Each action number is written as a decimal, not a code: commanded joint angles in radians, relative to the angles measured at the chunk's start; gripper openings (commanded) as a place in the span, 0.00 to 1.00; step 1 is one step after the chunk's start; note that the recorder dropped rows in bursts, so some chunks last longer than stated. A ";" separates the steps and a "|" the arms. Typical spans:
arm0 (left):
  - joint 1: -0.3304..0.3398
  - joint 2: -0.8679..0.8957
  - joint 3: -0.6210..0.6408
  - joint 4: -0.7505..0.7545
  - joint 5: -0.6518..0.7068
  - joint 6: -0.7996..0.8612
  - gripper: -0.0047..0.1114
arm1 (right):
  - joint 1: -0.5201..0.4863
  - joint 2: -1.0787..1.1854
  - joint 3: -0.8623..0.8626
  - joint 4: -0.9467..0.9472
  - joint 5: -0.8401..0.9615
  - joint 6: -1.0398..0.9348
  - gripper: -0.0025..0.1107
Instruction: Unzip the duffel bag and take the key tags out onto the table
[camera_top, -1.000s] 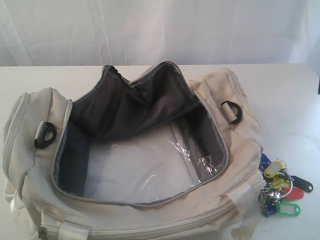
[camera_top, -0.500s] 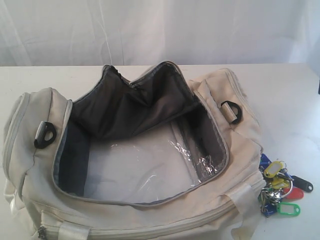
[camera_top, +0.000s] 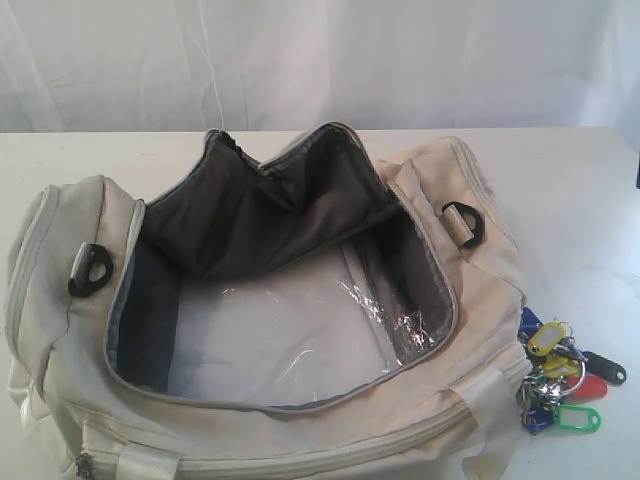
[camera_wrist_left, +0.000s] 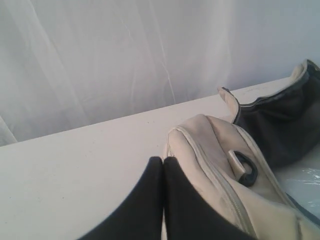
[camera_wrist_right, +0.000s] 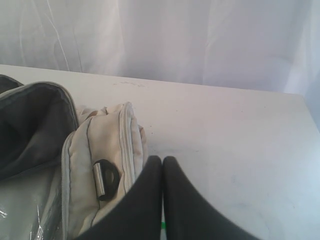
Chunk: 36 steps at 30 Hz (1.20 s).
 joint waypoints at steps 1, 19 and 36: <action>0.002 -0.007 0.135 -0.005 -0.111 -0.001 0.04 | -0.002 -0.005 0.005 -0.001 -0.009 -0.008 0.02; 0.002 -0.007 0.450 0.001 -0.163 -0.002 0.04 | -0.002 -0.005 0.005 -0.001 -0.009 -0.008 0.02; 0.002 -0.007 0.450 -0.006 -0.189 -0.166 0.04 | -0.002 -0.005 0.005 -0.001 -0.009 -0.008 0.02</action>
